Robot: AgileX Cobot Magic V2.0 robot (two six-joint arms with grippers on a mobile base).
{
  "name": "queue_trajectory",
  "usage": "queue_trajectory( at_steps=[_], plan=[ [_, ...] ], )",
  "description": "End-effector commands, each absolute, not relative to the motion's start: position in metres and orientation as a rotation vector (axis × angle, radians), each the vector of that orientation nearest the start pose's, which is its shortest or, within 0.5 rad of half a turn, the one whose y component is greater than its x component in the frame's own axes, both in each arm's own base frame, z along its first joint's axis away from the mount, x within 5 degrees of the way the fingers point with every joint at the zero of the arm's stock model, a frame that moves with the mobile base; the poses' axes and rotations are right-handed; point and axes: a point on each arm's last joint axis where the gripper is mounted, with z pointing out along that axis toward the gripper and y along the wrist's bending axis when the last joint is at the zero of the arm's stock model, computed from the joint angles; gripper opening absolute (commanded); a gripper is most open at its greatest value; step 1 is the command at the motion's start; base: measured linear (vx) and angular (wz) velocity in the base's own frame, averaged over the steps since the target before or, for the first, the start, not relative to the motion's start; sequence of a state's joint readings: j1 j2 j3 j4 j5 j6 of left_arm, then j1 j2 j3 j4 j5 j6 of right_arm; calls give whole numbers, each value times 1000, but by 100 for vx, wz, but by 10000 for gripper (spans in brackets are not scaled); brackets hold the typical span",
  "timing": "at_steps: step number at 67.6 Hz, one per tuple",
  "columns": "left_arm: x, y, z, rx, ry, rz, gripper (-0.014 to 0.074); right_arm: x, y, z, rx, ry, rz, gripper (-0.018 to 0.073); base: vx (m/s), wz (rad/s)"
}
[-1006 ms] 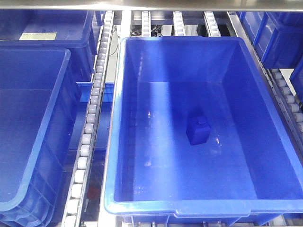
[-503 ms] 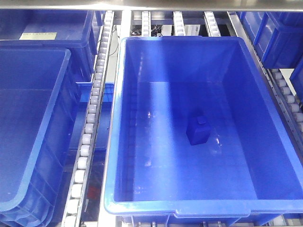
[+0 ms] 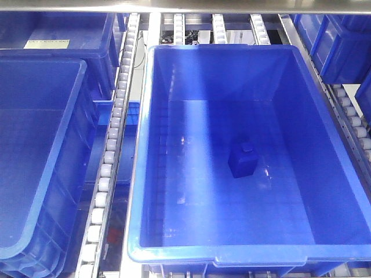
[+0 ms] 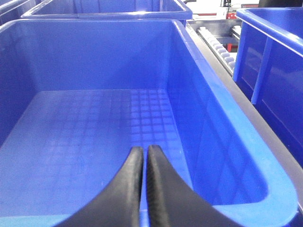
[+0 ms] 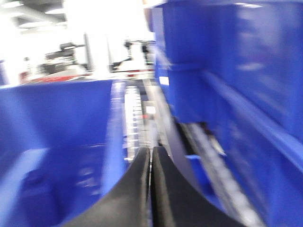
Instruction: Pour parts from conveyor to right shelf
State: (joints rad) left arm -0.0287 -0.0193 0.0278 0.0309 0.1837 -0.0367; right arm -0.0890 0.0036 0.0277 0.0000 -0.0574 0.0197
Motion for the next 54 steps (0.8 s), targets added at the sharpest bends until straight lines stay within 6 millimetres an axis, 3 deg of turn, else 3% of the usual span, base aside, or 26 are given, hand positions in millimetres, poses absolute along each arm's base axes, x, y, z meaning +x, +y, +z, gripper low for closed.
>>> queue_trajectory(
  at_steps=[1,17,54],
  plan=[
    [55,-2,201,13,1580,-35,-6,58,-2,213,-8,1395,-77,-9,0,0],
    [55,-2,201,13,1580,-35,-6,58,2,213,-91,1392,-48,-9,0,0],
    [55,-2,201,13,1580,-35,-6,58,2,213,-87,1393,-39,-9,0,0]
  ],
)
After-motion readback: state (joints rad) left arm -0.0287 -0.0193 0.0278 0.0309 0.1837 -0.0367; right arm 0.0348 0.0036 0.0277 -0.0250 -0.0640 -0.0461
